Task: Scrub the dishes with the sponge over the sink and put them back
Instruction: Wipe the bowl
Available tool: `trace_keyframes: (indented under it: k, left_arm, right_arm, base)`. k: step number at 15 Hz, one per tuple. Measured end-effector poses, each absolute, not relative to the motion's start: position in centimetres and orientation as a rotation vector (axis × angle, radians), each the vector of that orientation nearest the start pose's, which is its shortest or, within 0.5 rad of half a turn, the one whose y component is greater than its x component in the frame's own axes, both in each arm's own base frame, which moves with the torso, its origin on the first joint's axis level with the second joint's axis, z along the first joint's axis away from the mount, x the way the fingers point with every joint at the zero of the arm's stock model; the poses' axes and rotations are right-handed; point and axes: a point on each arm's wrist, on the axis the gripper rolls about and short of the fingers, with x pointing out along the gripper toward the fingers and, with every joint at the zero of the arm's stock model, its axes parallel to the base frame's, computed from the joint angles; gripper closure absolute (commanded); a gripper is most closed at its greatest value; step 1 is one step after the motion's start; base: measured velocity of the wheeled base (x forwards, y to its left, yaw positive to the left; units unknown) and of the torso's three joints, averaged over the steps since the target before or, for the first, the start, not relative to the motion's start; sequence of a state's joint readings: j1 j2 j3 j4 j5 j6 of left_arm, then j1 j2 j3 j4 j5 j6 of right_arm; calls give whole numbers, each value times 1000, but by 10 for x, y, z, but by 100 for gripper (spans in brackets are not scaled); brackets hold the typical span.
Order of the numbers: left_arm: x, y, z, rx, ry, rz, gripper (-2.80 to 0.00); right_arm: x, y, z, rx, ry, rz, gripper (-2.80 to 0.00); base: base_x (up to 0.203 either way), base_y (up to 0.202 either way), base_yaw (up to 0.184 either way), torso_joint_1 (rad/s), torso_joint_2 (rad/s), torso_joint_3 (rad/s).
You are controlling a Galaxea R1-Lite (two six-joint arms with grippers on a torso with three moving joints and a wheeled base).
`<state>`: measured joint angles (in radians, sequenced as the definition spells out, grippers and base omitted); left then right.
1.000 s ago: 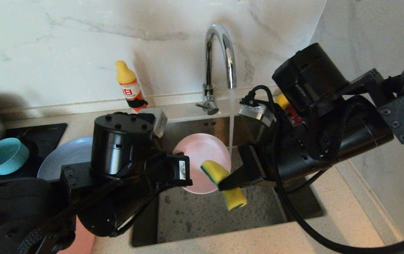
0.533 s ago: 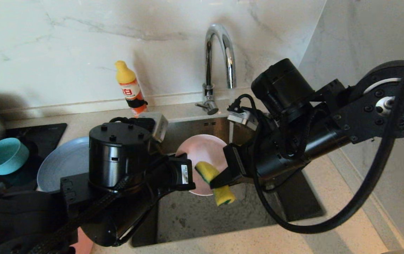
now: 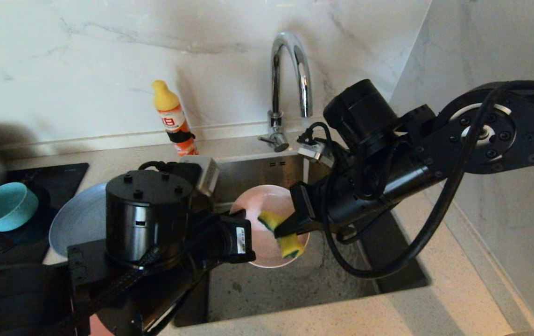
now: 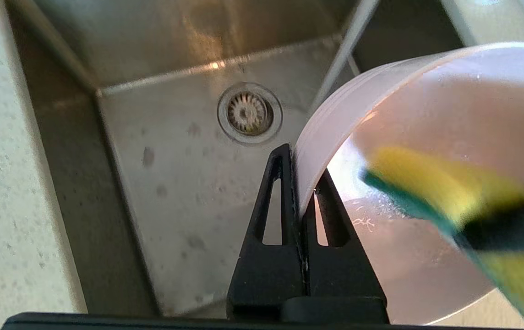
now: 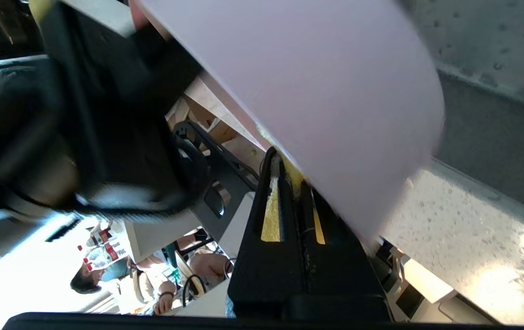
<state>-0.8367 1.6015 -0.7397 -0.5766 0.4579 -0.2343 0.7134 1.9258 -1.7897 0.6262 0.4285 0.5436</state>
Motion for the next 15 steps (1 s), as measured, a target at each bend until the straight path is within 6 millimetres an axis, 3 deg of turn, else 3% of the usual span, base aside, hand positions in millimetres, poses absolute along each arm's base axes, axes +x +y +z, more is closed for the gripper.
trace_keyframes:
  k: [8,15]
  left_arm:
    - [186,-204,182,-43,280,-374,0]
    - [185,-204,180,-41,286,-372,0]
  right_arm:
    - [269,247,272,358,1037,838,0]
    - [261,226,287,355,1019,768,0]
  base:
    - [0,0,0,0,0,0]
    - [0,0,0,0,0,0]
